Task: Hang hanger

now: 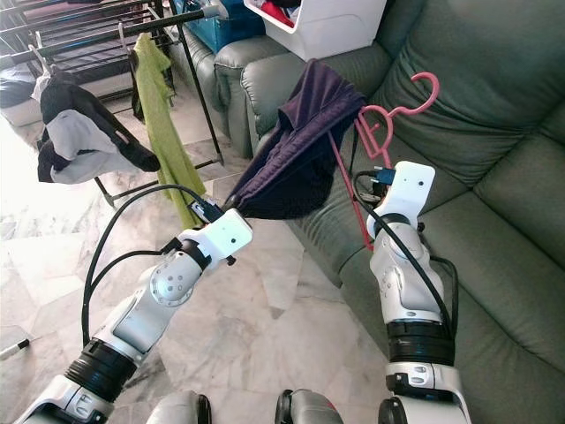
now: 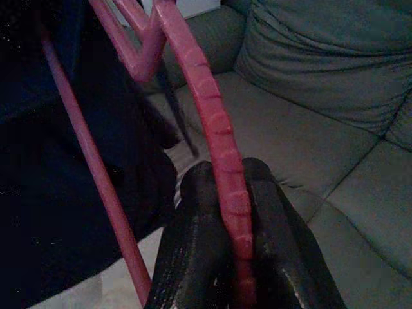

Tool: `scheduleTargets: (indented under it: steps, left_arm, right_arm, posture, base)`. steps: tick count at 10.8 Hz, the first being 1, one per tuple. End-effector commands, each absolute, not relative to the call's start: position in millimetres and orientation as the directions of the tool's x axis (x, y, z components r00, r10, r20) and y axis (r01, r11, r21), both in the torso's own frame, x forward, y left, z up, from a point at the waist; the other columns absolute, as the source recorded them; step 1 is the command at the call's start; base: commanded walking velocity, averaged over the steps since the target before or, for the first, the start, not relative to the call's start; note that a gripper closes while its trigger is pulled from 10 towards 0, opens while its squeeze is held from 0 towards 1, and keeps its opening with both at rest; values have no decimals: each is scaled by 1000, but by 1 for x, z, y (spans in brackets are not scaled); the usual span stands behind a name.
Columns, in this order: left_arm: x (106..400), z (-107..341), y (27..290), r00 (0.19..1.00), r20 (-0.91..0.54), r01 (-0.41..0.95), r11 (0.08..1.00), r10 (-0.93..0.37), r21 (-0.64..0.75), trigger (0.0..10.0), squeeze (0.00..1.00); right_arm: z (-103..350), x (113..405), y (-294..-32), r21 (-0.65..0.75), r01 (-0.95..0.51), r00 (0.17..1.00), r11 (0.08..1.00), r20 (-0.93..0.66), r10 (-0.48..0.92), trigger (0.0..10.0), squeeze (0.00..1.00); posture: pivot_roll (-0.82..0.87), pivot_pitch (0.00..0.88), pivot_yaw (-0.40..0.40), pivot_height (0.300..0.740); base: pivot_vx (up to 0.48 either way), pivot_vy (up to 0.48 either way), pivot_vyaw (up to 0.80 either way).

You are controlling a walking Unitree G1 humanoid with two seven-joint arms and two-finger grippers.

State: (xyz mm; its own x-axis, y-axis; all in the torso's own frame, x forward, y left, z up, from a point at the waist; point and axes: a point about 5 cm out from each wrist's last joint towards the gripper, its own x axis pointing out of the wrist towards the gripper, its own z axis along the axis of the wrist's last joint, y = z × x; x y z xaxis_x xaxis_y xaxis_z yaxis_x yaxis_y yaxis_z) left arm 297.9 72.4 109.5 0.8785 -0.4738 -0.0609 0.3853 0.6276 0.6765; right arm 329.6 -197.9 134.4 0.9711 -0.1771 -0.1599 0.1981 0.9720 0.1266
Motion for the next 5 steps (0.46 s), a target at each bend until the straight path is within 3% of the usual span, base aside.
scheduleTargets:
  steps: [1, 3, 4, 5]
  left_arm:
    - [295, 95, 86, 894, -128, 398, 628, -430, 669, 10000, 0]
    - [295, 95, 86, 894, -128, 398, 628, -430, 669, 10000, 0]
    - [283, 92, 61, 812, -139, 522, 597, -567, 609, 10000, 0]
    - [268, 89, 32, 690, -128, 647, 528, -712, 550, 10000, 0]
  right_arm:
    - [152, 331, -214, 143, 268, 963, 953, -78, -260, 10000, 0]
    - [152, 331, -214, 143, 268, 963, 953, -78, -260, 10000, 0]
    - [148, 325, -174, 28, 20, 999, 999, 34, -21, 10000, 0]
    - [133, 295, -104, -58, -369, 923, 928, 94, 373, 10000, 0]
  posture:
    - [-53, 69, -14, 740]
    - [-53, 69, -14, 740]
    - [-46, 69, -14, 740]
    - [-45, 68, -13, 740]
  base:
    - [0, 0, 0]
    - [0, 0, 0]
    - [0, 0, 0]
    - [0, 0, 0]
